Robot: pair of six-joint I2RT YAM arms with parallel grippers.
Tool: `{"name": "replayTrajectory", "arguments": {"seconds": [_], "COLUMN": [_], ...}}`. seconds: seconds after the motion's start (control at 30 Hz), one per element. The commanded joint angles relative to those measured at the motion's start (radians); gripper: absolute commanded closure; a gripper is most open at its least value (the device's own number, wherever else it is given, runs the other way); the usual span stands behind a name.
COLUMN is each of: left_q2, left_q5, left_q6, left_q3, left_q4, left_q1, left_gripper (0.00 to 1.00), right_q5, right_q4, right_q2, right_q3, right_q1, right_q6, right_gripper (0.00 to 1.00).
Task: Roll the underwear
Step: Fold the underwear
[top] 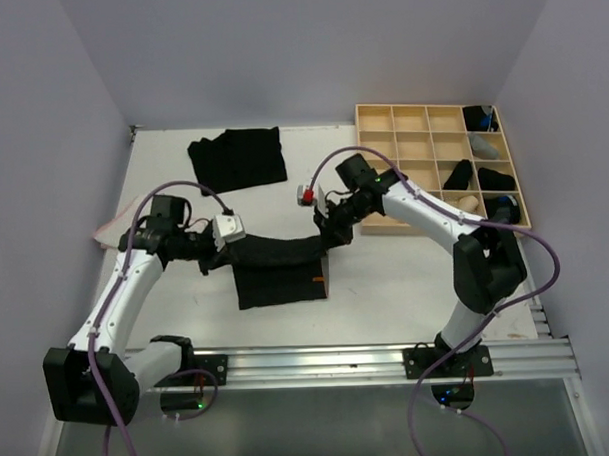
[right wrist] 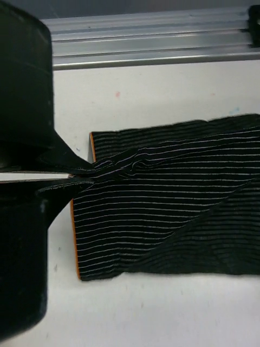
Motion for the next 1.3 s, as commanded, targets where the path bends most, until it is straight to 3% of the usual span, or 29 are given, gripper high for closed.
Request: {"name": "replayTrajectory", "arguments": {"seconds": [0.0, 0.17, 0.4, 0.5, 0.57, 0.63, 0.8, 0.9, 1.0, 1.1, 1.27], "left_q2": [-0.046, -0.014, 0.067, 0.104, 0.100, 0.055, -0.002, 0.003, 0.012, 0.090, 0.239], "left_q5": [-0.043, -0.114, -0.238, -0.241, -0.244, -0.252, -0.235, -0.226, -0.270, -0.313, -0.402], "left_q6": [0.069, 0.068, 0.057, 0.083, 0.095, 0.111, 0.063, 0.014, -0.053, -0.133, -0.210], "left_q3": [-0.075, -0.157, -0.224, -0.218, -0.205, -0.182, -0.105, -0.073, -0.091, -0.086, -0.086], "left_q4": [-0.061, -0.029, 0.086, 0.078, 0.051, 0.029, 0.014, 0.040, 0.189, 0.305, 0.412], "left_q1": [-0.096, -0.217, -0.267, -0.268, -0.268, -0.267, -0.267, -0.267, -0.267, -0.267, -0.268], "left_gripper": [1.00, 1.00, 1.00, 0.90, 0.72, 0.66, 0.63, 0.61, 0.58, 0.58, 0.60], "right_q5": [0.047, 0.125, 0.148, 0.136, 0.118, 0.102, 0.116, 0.130, 0.141, 0.139, 0.144], "right_q4": [-0.041, 0.031, 0.036, 0.010, -0.040, -0.091, -0.088, -0.041, 0.062, 0.165, 0.165], "right_q2": [-0.082, -0.134, -0.076, -0.070, -0.080, -0.114, -0.206, -0.241, -0.251, -0.197, -0.010], "right_q3": [-0.128, -0.258, -0.296, -0.301, -0.293, -0.266, -0.226, -0.253, -0.321, -0.338, -0.266], "right_q1": [0.055, 0.152, 0.166, 0.183, 0.189, 0.187, 0.187, 0.189, 0.189, 0.187, 0.189], "right_q6": [-0.135, -0.164, -0.181, -0.202, -0.217, -0.213, -0.071, 0.087, 0.265, 0.371, 0.473], "right_gripper": [1.00, 1.00, 0.99, 0.79, 0.57, 0.53, 0.55, 0.67, 0.74, 0.76, 0.76]}}
